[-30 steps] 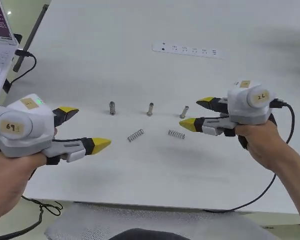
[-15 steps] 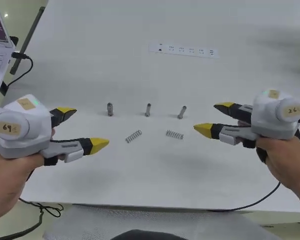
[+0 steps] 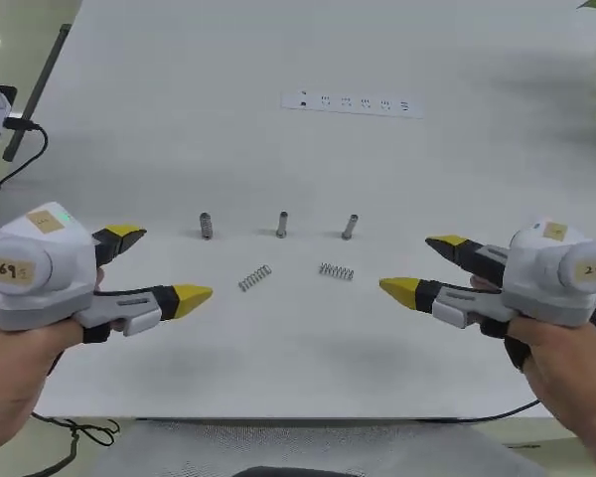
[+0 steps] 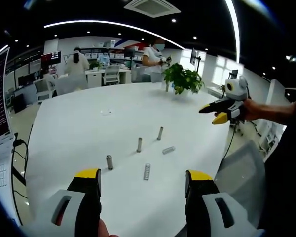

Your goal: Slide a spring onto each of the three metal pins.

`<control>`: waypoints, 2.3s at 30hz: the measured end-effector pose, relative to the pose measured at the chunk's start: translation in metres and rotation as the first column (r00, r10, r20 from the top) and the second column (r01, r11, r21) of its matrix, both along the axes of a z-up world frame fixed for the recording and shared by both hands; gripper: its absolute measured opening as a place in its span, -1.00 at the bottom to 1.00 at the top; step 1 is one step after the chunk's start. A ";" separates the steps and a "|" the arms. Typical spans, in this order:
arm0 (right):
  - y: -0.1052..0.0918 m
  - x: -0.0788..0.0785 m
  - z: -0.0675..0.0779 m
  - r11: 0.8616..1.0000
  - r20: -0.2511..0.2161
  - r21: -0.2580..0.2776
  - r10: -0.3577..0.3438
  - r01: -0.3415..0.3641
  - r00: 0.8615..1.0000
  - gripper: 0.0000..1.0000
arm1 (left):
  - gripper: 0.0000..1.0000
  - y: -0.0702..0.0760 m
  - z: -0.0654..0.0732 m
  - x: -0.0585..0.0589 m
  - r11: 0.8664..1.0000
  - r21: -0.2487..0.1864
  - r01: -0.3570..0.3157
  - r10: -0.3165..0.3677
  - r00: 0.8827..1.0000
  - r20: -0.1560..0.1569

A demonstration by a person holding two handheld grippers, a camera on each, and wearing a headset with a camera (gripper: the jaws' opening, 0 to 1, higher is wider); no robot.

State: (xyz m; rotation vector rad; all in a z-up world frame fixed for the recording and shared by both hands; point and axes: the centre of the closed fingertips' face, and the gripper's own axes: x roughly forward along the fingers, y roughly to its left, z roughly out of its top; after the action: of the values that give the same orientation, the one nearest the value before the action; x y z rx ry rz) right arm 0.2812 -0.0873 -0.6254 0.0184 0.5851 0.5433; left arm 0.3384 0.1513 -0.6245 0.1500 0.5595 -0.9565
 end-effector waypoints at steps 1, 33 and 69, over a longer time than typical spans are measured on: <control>0.000 -0.001 0.000 1.000 -0.001 0.000 -0.001 0.001 1.000 0.20 | 0.31 0.000 0.000 0.000 1.000 0.000 0.000 0.000 1.000 -0.001; -0.002 -0.016 -0.009 1.000 -0.032 -0.002 -0.005 0.005 0.999 0.32 | 0.31 -0.011 -0.014 0.002 1.000 0.010 0.020 -0.020 0.999 -0.027; -0.002 -0.026 -0.009 1.000 -0.062 -0.019 0.013 -0.014 0.998 0.42 | 0.27 -0.066 -0.076 0.011 0.991 0.022 0.132 -0.128 0.983 -0.133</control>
State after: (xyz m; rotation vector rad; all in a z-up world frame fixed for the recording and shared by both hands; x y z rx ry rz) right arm 0.2548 -0.0896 -0.6346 0.0128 0.6509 0.5518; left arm 0.3497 0.0856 -0.7005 0.1534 0.6926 -1.0905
